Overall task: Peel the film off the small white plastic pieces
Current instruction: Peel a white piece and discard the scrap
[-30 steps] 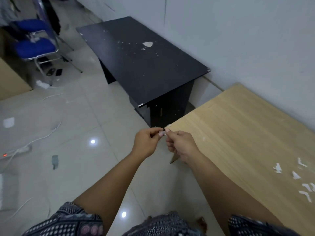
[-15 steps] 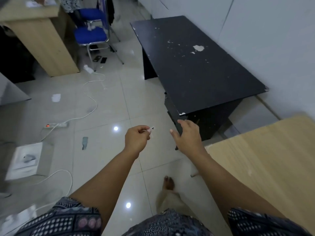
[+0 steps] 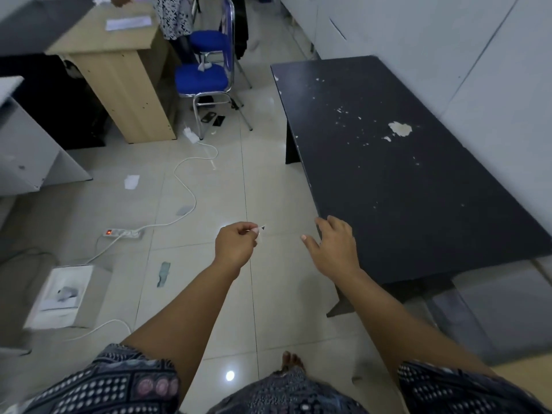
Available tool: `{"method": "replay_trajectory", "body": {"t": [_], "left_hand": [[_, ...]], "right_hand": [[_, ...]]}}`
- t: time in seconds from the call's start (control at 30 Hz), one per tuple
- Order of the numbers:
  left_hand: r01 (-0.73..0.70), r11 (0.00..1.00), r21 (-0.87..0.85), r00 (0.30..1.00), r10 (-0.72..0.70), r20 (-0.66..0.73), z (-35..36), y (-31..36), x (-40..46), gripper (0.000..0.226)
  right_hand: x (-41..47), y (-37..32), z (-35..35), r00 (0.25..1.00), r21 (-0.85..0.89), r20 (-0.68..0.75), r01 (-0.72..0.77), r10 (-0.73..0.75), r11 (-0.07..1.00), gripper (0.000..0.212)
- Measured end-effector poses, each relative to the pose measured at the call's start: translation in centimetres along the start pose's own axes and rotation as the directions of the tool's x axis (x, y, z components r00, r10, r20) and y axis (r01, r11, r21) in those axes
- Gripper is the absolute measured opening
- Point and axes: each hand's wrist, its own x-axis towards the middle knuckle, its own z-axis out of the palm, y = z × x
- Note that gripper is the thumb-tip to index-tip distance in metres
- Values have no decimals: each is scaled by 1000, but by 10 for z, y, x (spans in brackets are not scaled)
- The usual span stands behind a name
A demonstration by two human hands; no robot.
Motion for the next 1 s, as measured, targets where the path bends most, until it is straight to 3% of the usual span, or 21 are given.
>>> {"method": "replay_trajectory", "body": {"t": [0.27, 0.57, 1.0], "left_hand": [[31, 999, -18, 998, -32, -50, 17, 32, 79, 10], [27, 999, -37, 1000, -28, -13, 30, 73, 206, 10], [13, 1000, 20, 997, -14, 69, -1, 147, 399, 12]], "right_hand": [[95, -4, 3, 999, 17, 52, 7, -8, 1000, 61], [218, -22, 17, 998, 20, 49, -28, 27, 999, 62], [398, -105, 39, 995, 45, 42, -94, 92, 995, 61]]}}
